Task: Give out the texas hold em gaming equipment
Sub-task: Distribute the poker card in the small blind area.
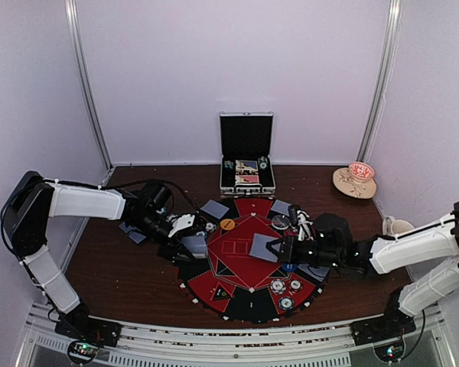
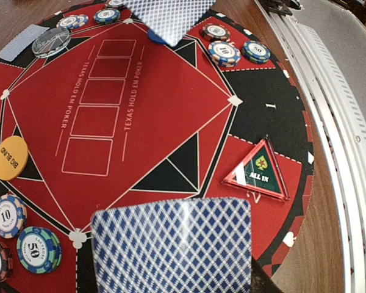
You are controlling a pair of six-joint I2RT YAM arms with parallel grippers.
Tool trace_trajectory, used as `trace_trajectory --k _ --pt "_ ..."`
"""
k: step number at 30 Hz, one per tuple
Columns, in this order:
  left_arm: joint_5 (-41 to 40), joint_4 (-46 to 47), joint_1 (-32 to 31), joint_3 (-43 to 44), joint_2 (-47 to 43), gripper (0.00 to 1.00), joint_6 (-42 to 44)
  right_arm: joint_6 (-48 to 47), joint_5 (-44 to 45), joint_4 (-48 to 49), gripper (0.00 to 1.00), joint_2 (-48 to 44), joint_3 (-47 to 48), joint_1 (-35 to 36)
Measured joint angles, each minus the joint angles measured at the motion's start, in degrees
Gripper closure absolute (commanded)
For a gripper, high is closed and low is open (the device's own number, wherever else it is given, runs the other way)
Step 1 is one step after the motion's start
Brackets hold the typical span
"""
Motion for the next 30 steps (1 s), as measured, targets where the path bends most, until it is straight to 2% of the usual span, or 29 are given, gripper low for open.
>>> trace_trajectory --k 4,9,15,20,30 --pt "0.1 0.0 0.0 0.0 0.0 0.55 0.0 3.5 7.7 -2.3 1.0 -12.7 -10.9 -0.6" --pt "0.1 0.0 0.0 0.0 0.0 0.55 0.0 7.8 15.3 -7.2 1.0 -26.1 -18.8 -1.4" --pt "0.1 -0.1 0.0 0.0 0.0 0.55 0.0 12.0 22.4 -15.7 1.0 -40.0 -23.3 -2.3" --pt "0.1 -0.1 0.0 0.0 0.0 0.55 0.0 13.2 23.7 -18.3 1.0 -41.1 -24.2 -3.1" --pt "0.1 -0.1 0.0 0.0 0.0 0.55 0.0 13.7 21.0 -13.1 1.0 -28.3 -25.2 -3.5"
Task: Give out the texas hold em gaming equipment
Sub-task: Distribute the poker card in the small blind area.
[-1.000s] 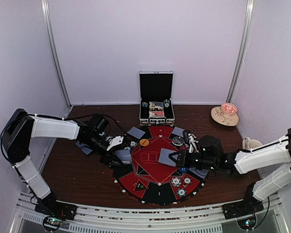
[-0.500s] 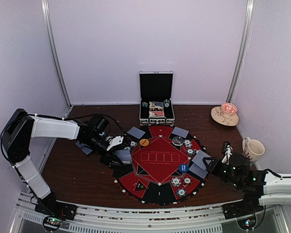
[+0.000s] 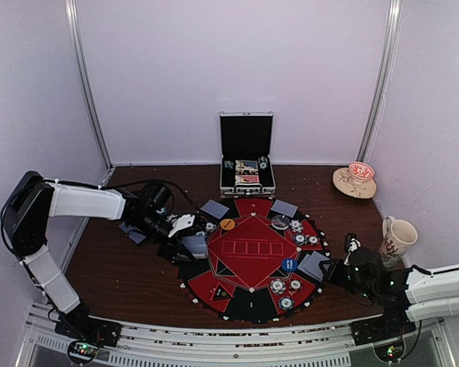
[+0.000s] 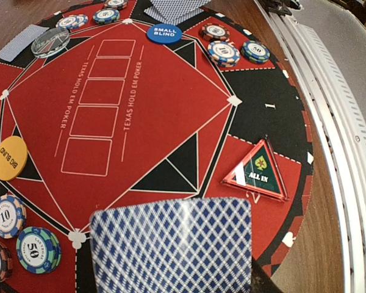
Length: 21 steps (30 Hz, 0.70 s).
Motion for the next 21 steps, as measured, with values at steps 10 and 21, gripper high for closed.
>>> trace_trajectory --k 10,21 --pt "0.0 0.0 0.0 0.0 0.0 0.55 0.0 -0.1 -0.4 2.1 1.0 0.8 0.0 -0.4" --pt "0.0 0.0 0.0 0.0 0.0 0.55 0.0 -0.7 -1.9 4.4 0.96 4.6 0.0 -1.1"
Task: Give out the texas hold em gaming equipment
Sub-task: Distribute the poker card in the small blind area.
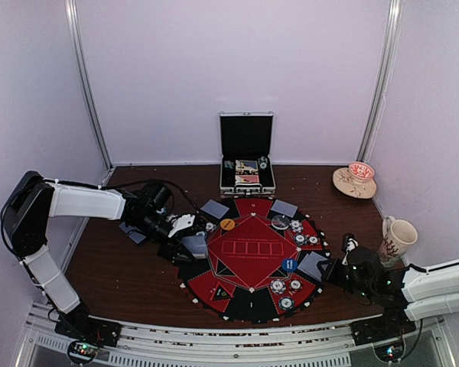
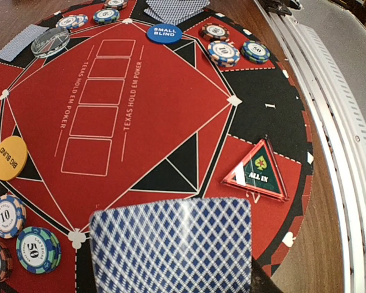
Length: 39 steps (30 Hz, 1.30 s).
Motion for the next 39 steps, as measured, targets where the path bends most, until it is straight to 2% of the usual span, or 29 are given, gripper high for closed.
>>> trace_trajectory --k 7,20,27,32,39 --pt "0.0 0.0 0.0 0.0 0.0 0.55 0.0 -0.8 -0.4 -0.2 0.77 2.1 0.3 -0.1" --pt "0.0 0.0 0.0 0.0 0.1 0.55 0.0 -1.6 1.6 -6.4 0.62 -1.9 2.5 -0.1" --pt "0.0 0.0 0.0 0.0 0.1 0.55 0.0 -2.6 5.1 -12.6 0.39 -3.7 4.7 -0.1" --pt "0.0 0.0 0.0 0.0 0.1 0.55 0.0 -3.8 6.8 -16.0 0.27 -3.4 7.1 -0.1" --pt "0.0 0.0 0.0 0.0 0.1 0.55 0.0 -6.4 7.4 -16.8 0.2 1.7 13.9 1.0"
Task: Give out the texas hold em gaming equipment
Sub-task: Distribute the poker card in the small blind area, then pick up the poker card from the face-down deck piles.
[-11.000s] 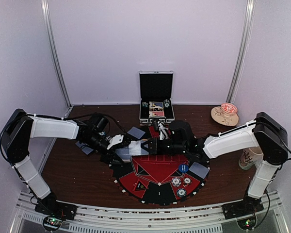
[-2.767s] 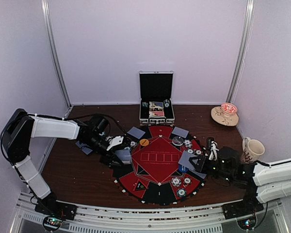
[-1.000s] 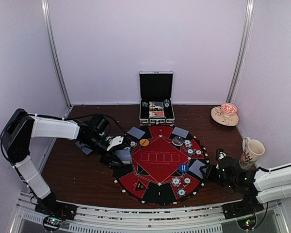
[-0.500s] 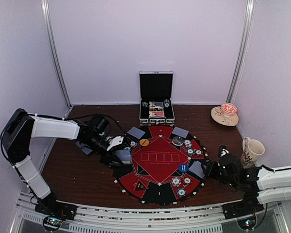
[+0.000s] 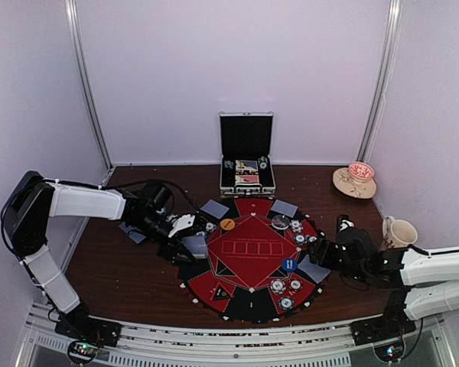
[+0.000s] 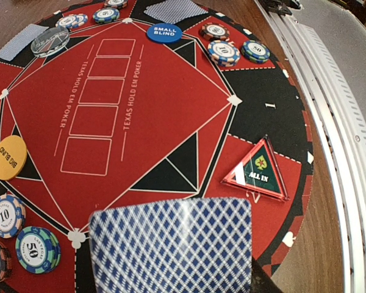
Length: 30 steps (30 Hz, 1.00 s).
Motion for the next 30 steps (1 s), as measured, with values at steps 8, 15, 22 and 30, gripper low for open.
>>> trace_trajectory --k 8,15,22,30 --pt "0.0 0.0 0.0 0.0 0.1 0.55 0.0 -4.6 -5.7 9.0 0.17 18.1 13.1 6.3" --pt "0.0 0.0 0.0 0.0 0.1 0.55 0.0 -6.7 -17.6 20.5 0.17 36.2 25.8 9.9" --pt "0.0 0.0 0.0 0.0 0.1 0.55 0.0 -6.1 -27.4 27.6 0.17 47.7 36.0 11.3" --pt "0.0 0.0 0.0 0.0 0.1 0.55 0.0 -5.0 -31.0 29.1 0.17 55.9 42.9 11.5"
